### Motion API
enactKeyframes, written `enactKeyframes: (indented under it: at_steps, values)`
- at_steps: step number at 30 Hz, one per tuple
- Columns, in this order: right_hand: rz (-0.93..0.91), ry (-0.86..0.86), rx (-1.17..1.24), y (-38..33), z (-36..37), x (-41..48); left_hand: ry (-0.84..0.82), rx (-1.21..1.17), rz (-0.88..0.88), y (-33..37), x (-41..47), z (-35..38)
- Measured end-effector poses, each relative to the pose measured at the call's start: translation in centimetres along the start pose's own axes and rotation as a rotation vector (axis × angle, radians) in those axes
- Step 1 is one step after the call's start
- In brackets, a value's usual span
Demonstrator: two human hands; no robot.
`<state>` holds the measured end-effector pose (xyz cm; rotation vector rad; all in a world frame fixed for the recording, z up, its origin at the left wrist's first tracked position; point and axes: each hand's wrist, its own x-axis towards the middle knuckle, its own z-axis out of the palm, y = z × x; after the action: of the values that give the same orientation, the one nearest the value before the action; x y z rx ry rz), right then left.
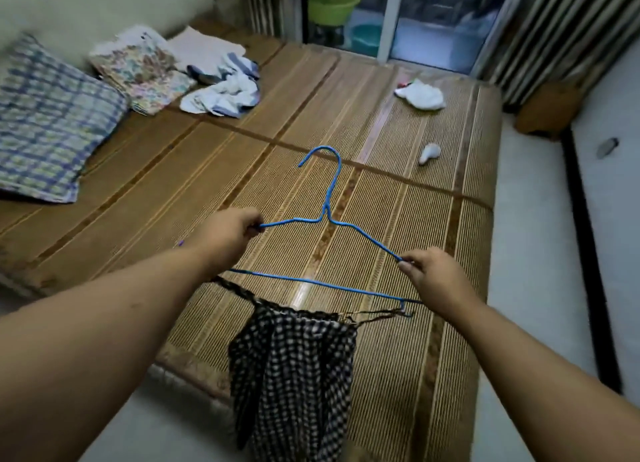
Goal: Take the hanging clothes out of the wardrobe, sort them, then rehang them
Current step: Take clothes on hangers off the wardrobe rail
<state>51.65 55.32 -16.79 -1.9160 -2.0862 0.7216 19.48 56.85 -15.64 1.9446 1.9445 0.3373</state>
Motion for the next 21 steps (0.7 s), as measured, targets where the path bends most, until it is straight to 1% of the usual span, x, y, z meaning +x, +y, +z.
enactKeyframes:
  at_steps: [4,8,10,15,18,21]
  values:
    - [0.083,-0.078,0.029,4.1,1.3,6.7,-0.12,0.058,-0.029,1.2,7.0,4.5]
    - [0.166,-0.193,0.019,8.1,5.1,12.8,-0.193,0.111,-0.081,0.2,12.4,9.4]
    - [0.165,-0.225,-0.021,9.8,7.5,15.7,-0.225,0.173,-0.105,-0.9,14.5,12.3]
    - [0.2,-0.336,-0.069,12.5,12.6,21.0,-0.289,0.185,-0.195,-2.9,18.4,17.7]
    - [0.23,-0.331,-0.052,13.6,14.6,23.0,-0.305,0.132,-0.243,-3.2,20.0,19.4]
    - [0.251,-0.309,-0.016,13.1,15.2,23.9,-0.291,0.043,-0.238,-3.4,20.6,20.7]
